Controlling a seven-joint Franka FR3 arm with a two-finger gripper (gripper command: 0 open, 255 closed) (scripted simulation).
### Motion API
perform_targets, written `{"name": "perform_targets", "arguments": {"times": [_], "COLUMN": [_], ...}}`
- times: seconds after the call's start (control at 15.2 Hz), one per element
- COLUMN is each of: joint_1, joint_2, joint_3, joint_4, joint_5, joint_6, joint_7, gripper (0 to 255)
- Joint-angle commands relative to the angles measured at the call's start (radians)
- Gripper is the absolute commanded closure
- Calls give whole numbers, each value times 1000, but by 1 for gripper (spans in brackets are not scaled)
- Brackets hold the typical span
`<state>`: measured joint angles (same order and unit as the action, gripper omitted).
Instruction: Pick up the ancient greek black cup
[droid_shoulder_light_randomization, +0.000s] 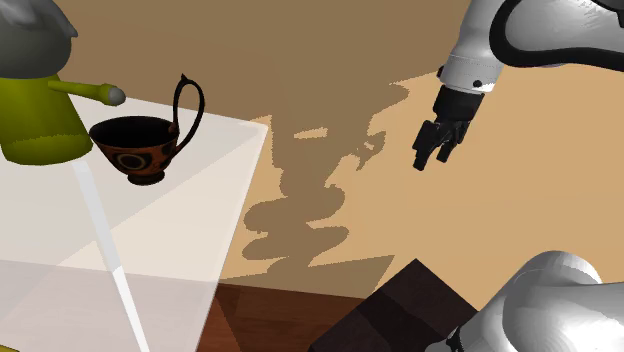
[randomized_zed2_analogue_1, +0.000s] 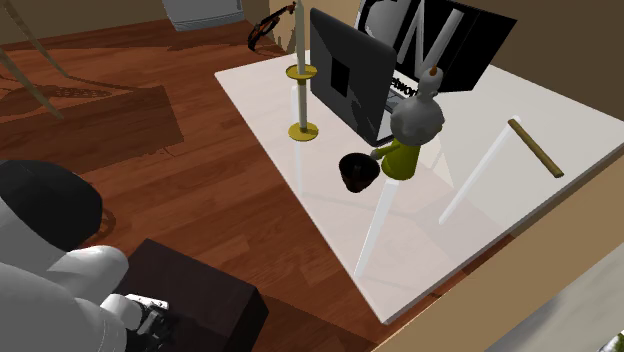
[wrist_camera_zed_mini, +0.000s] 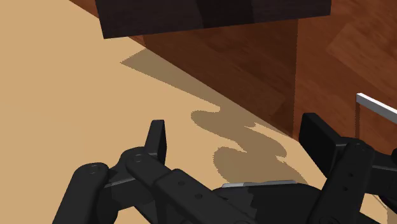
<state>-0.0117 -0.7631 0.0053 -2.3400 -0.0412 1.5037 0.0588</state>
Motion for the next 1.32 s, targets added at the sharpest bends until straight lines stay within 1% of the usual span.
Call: {"name": "perform_targets", "arguments": {"times": [0.0,0.33,0.66,0.99,1.25], "joint_1": [0,40,73,98,114], "joint_2": [0,80,173,280,373], "joint_3": [0,77,151,223,280], "joint_4": [0,61,145,251,353], "joint_5": [0,79,140,178,190], "joint_6": [0,48,96,138,165], "joint_7": [0,83,162,240,303], "gripper": [0,0,0,0,0]}}
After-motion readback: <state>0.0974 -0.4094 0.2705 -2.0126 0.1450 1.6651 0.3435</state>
